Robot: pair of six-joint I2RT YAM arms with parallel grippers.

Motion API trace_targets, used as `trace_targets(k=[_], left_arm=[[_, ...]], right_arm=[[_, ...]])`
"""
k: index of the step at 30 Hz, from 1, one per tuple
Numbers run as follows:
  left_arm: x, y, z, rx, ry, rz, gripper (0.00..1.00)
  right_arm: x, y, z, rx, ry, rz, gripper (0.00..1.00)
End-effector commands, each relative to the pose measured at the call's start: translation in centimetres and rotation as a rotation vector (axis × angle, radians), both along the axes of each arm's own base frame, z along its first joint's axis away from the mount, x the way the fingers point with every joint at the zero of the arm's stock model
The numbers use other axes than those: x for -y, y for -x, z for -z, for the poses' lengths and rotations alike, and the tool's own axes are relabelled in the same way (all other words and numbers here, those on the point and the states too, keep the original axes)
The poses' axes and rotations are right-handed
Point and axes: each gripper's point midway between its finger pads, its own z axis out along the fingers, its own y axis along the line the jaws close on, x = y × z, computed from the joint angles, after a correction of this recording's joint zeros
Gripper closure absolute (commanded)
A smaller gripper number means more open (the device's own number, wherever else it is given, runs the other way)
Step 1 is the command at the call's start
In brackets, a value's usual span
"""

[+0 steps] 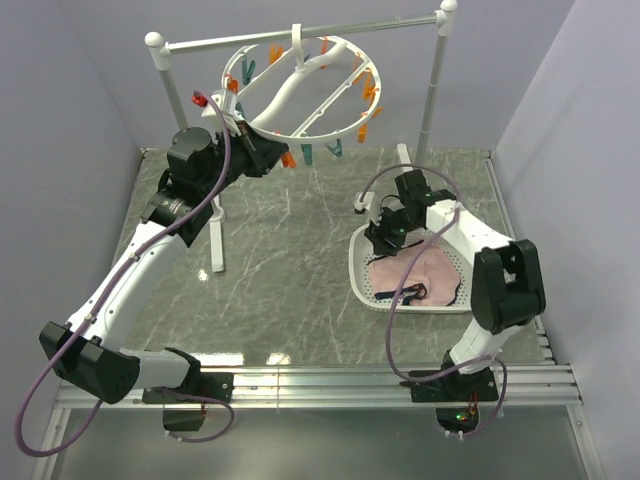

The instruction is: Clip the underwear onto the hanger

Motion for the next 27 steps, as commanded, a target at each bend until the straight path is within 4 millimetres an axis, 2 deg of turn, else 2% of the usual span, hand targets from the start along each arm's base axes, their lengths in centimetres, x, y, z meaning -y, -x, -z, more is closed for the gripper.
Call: trace_targets(k=[1, 10, 14, 19, 24, 27], left_arm=[[-0.6, -0.2, -1.4, 0.045, 0.012, -0.02, 1.0], [-0.8, -0.4, -0.9, 0.032, 0.017, -0.024, 1.0], [-0.7, -0.5, -0.7, 0.026, 0.018, -0.019, 1.0], [-0.8, -0.5, -1.0, 0.032, 0.022, -0.022, 1.0], [-0.7, -0.6, -0.9, 0.028, 0.022, -0.019, 1.0], [-0.7, -0.7, -0.9, 0.031, 0.022, -0.019, 1.0]], right_arm=[[-0.5, -1.8, 0.4, 0.047, -0.015, -0.146, 0.42], [0.9, -1.3, 3.4, 0.034, 0.071, -0.251, 0.39], [1.2, -0.5, 4.0, 0.003, 0.102, -0.304, 0.36], [1.6, -0.4, 5.1, 0.012, 0.159, -0.32, 0.35], [1.5, -0.9, 5.3, 0.01, 0.192, -0.338, 0.4], [1.7, 0.1, 6.1, -0.043, 0.23, -0.391, 0.46]])
